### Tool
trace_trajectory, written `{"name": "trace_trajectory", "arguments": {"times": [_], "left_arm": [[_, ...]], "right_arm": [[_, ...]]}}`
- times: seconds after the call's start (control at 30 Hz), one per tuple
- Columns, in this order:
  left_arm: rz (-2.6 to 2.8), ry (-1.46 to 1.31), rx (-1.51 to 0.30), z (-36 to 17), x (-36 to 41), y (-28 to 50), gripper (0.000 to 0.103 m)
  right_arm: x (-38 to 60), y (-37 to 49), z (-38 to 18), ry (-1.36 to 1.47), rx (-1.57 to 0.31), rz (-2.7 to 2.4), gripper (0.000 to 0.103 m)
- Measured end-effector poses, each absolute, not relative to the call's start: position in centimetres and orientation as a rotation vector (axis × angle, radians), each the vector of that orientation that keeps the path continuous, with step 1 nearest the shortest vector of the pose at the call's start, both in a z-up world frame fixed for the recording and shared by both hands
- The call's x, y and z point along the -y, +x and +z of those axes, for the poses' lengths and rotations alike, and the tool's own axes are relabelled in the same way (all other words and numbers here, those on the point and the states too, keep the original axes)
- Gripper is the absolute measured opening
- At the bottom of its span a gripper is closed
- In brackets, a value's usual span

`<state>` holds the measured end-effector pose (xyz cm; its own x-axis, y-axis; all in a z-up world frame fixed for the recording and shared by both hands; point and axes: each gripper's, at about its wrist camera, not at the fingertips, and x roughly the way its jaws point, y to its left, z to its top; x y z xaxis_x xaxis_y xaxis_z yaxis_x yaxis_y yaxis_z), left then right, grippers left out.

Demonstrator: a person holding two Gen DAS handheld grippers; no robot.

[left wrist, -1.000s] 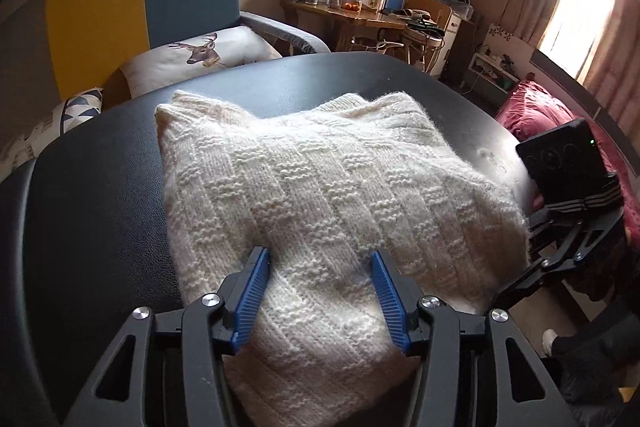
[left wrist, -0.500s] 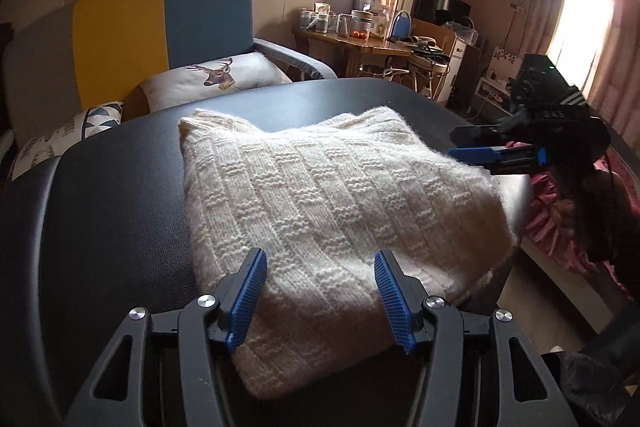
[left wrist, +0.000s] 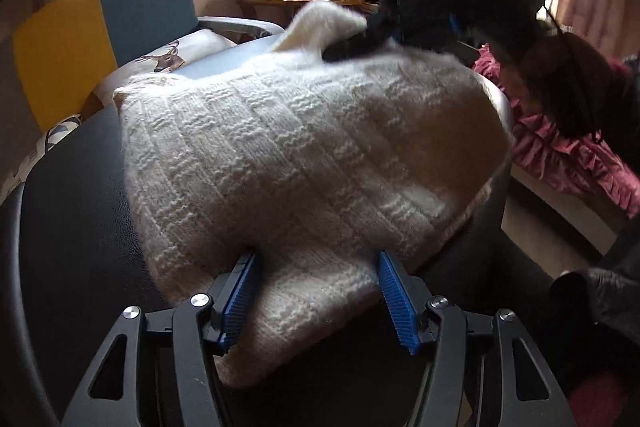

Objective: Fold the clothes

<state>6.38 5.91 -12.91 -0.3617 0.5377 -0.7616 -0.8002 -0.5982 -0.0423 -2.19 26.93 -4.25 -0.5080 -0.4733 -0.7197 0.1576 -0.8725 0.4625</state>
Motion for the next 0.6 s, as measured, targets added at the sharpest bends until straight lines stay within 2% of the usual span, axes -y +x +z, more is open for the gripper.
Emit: {"name": "trace_trajectory", "arguments": {"times": [0.07,0.13,0.17,0.27,0.33,0.5,0.6], "left_arm": [[1.989,-0.980,-0.439,-13.1,-6.1,6.4,0.062],[1.968,-0.968,-0.489,-13.2,-6.5,6.8,0.063],[1.957,-0.959,-0.527,-13.3,-6.8,7.2,0.064],[1.928,-0.949,-0.604,-12.8,-7.3,8.2,0.064],[1.870,-0.988,-0.480,-11.3,-6.7,7.5,0.064],[1.839,-1.014,-0.009,-6.4,-4.4,2.8,0.062],[1.891,-1.030,-0.006,-6.0,-6.2,0.9,0.062]], "right_arm": [[-26.9,-2.1,-3.7,1.292,0.322,-2.511,0.011],[-26.8,-3.3,-8.0,1.490,0.222,-2.490,0.012],[-27.0,-3.3,-9.8,1.527,0.217,-2.480,0.012],[-28.9,-2.7,-10.9,1.448,0.425,-2.488,0.012],[-29.7,-2.5,-11.2,1.406,0.501,-2.482,0.012],[-32.0,-2.4,-12.1,1.322,0.749,-2.410,0.015],[-32.9,-1.8,-11.2,1.261,0.777,-2.420,0.021]]}}
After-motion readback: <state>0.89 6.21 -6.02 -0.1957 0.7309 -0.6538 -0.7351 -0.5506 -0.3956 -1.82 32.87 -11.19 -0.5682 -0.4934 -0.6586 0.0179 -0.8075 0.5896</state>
